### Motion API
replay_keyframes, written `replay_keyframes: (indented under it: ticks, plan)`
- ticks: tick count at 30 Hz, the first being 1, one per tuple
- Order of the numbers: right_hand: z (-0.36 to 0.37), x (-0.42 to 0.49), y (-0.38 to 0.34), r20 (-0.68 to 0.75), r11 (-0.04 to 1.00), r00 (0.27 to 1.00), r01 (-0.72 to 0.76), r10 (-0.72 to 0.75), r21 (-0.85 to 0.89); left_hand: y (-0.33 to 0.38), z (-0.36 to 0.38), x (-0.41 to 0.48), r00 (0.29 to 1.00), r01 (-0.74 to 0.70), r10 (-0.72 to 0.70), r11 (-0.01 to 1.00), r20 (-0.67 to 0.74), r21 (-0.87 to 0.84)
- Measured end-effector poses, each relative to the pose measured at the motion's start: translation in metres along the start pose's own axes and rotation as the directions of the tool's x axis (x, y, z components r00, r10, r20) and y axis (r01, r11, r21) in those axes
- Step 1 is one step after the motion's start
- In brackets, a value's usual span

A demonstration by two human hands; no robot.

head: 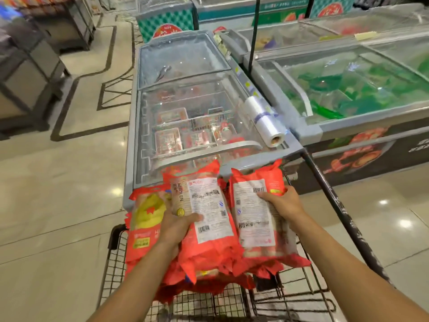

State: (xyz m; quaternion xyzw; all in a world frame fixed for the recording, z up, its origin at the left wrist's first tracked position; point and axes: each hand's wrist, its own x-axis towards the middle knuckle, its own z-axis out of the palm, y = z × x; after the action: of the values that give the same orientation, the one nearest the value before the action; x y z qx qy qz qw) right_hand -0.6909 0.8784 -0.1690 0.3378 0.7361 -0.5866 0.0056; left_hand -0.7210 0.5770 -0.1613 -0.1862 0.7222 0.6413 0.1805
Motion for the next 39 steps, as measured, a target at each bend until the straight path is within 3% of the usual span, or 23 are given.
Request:
replay_keyframes:
  ticks: [4,11,17,23,26,31,35,39]
  plan:
    - [0.012,0.03,0.024,-0.043,1.0,0.999,-0.012,0.011,-0.015,-0.007,0.0,0.013,1.0,-0.006,0.005,0.997,0.014,0.078]
    - [0.015,0.025,0.001,-0.158,0.977,0.987,-0.004,-0.031,-0.212,-0.011,0.009,0.009,0.994,-0.106,0.113,0.943,-0.005,0.316]
    - [0.026,0.032,-0.014,-0.221,0.955,0.974,-0.025,-0.043,-0.296,-0.052,-0.008,0.038,0.991,-0.129,0.129,0.905,0.027,0.405]
    - [0.043,0.034,-0.015,-0.248,0.867,0.965,-0.049,-0.088,-0.497,-0.026,-0.009,0.002,0.98,-0.195,0.187,0.847,0.066,0.494]
    - [0.043,0.027,-0.021,-0.227,0.79,0.964,-0.031,-0.138,-0.612,-0.01,-0.005,-0.015,0.964,-0.248,0.258,0.77,0.068,0.589]
    - [0.048,-0.007,-0.037,0.002,0.556,0.925,0.229,-0.379,-0.799,0.022,-0.001,-0.035,0.913,-0.368,0.369,0.563,0.173,0.74]
    - [0.074,-0.044,-0.057,0.166,0.388,0.842,0.4,-0.512,-0.83,0.044,-0.009,-0.045,0.847,-0.412,0.485,0.342,0.217,0.844]
    - [0.1,-0.097,-0.08,0.285,0.252,0.749,0.514,-0.599,-0.82,0.058,-0.036,-0.074,0.766,-0.408,0.606,0.205,0.212,0.89]
